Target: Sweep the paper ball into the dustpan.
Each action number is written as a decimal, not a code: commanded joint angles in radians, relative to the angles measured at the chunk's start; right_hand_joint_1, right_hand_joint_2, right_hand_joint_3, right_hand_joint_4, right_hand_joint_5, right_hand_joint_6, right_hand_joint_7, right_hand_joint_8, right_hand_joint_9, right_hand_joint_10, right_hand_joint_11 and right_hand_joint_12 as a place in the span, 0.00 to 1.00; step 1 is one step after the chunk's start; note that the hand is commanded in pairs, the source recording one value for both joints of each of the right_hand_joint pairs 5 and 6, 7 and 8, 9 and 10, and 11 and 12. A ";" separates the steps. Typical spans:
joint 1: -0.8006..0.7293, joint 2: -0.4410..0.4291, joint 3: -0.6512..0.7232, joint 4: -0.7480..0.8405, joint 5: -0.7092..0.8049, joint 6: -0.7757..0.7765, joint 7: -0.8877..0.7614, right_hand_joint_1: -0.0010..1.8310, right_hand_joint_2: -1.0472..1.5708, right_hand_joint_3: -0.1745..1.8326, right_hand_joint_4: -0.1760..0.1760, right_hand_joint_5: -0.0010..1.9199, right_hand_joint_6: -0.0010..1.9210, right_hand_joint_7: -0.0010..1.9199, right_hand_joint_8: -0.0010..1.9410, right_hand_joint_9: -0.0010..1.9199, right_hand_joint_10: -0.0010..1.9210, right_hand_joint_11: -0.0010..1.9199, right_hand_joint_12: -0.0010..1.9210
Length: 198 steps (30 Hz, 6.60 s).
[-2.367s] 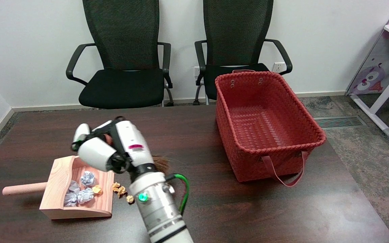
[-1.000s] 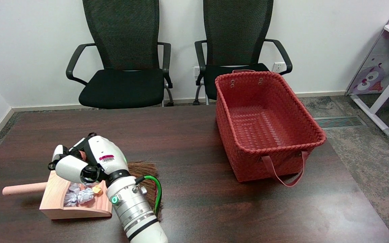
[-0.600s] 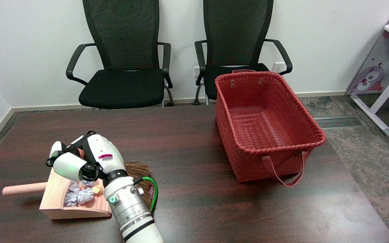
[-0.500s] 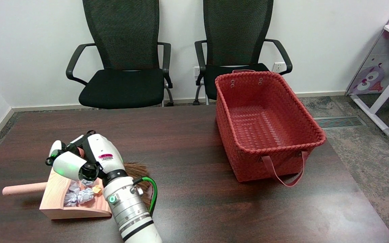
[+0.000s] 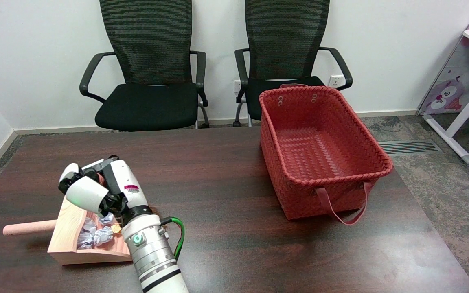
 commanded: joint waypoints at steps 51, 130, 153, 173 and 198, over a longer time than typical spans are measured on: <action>0.077 0.838 -0.302 -0.936 0.709 0.104 0.154 0.31 0.86 0.64 0.51 1.00 1.00 1.00 0.99 1.00 1.00 1.00 1.00; 0.058 1.313 -0.185 -0.872 0.931 0.038 0.609 0.34 0.92 0.82 0.52 1.00 1.00 1.00 0.99 1.00 1.00 1.00 1.00; 0.105 1.316 -0.175 -0.785 0.998 0.025 0.612 0.33 0.93 0.85 0.53 1.00 1.00 1.00 0.99 1.00 1.00 1.00 1.00; 0.161 1.315 -0.233 -0.799 0.998 0.096 0.612 0.33 0.94 0.86 0.53 1.00 1.00 1.00 0.99 1.00 1.00 1.00 1.00; 0.302 1.305 -0.243 -1.091 0.708 0.706 0.255 0.36 1.00 0.79 0.53 1.00 1.00 1.00 0.99 1.00 1.00 1.00 1.00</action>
